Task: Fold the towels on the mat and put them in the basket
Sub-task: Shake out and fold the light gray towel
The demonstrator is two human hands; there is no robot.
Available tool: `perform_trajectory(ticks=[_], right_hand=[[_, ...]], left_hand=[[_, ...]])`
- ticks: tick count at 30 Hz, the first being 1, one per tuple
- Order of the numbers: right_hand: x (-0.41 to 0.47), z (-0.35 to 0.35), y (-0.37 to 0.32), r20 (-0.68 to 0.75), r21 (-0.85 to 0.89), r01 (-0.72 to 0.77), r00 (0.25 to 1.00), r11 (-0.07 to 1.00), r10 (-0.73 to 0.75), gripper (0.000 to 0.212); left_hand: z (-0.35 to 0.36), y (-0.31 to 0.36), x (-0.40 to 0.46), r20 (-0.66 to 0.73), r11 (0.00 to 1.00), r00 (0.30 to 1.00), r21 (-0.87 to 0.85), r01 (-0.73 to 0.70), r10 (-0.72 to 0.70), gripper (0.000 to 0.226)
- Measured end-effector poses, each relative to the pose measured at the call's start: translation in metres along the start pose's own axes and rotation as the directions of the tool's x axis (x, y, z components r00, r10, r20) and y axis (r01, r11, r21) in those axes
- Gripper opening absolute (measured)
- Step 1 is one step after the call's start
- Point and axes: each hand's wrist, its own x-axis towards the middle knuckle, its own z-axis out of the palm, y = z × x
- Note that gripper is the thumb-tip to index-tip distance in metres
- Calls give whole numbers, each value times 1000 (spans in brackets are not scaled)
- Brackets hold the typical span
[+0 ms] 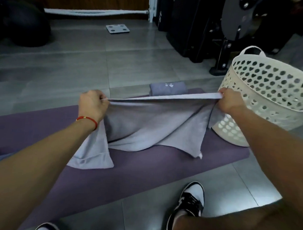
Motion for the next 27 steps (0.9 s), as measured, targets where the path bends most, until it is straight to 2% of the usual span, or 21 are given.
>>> perform_trajectory(ticks=[3,5,7,9,12,14,18,19,20,21,25,27], right_hand=[[-1,-27,23,82,-75,172,983,982,-166,16],[-17,-26,44,206,-111,256,951,960,-230,14],[-39,-1,74,324,-127,279,919,952,-226,21],[-60,39,104,415,-131,232,896,964,-159,26],[-89,108,133,505,-108,155,859,982,-80,28],[-104,150,145,525,-71,108,849,992,-55,28],[-128,207,158,576,-64,18,817,998,22,27],[-129,215,160,566,-75,-9,823,997,50,31],[-129,217,159,542,-99,-42,836,994,89,35],[-126,218,158,505,-128,-78,853,989,132,37],[-88,228,157,338,-291,-153,907,944,252,34],[-61,239,158,237,-243,-196,938,950,254,33]], left_hand=[[10,10,-2,-44,993,992,14,-120,121,14],[28,1,-20,13,984,985,54,-172,172,12],[54,-14,-45,142,969,965,88,-232,218,12],[84,-25,-71,308,944,920,142,-298,244,10],[123,-34,-102,551,894,826,300,-333,122,9],[146,-39,-116,694,854,719,350,-384,39,8],[190,-39,-122,923,847,356,300,-438,-143,24],[201,-35,-119,938,854,302,293,-430,-169,26],[213,-29,-114,942,860,293,279,-427,-160,26],[226,-23,-108,939,867,320,262,-424,-127,27],[288,16,-76,878,910,480,197,-365,3,44],[321,38,-58,828,911,558,188,-368,55,57]])
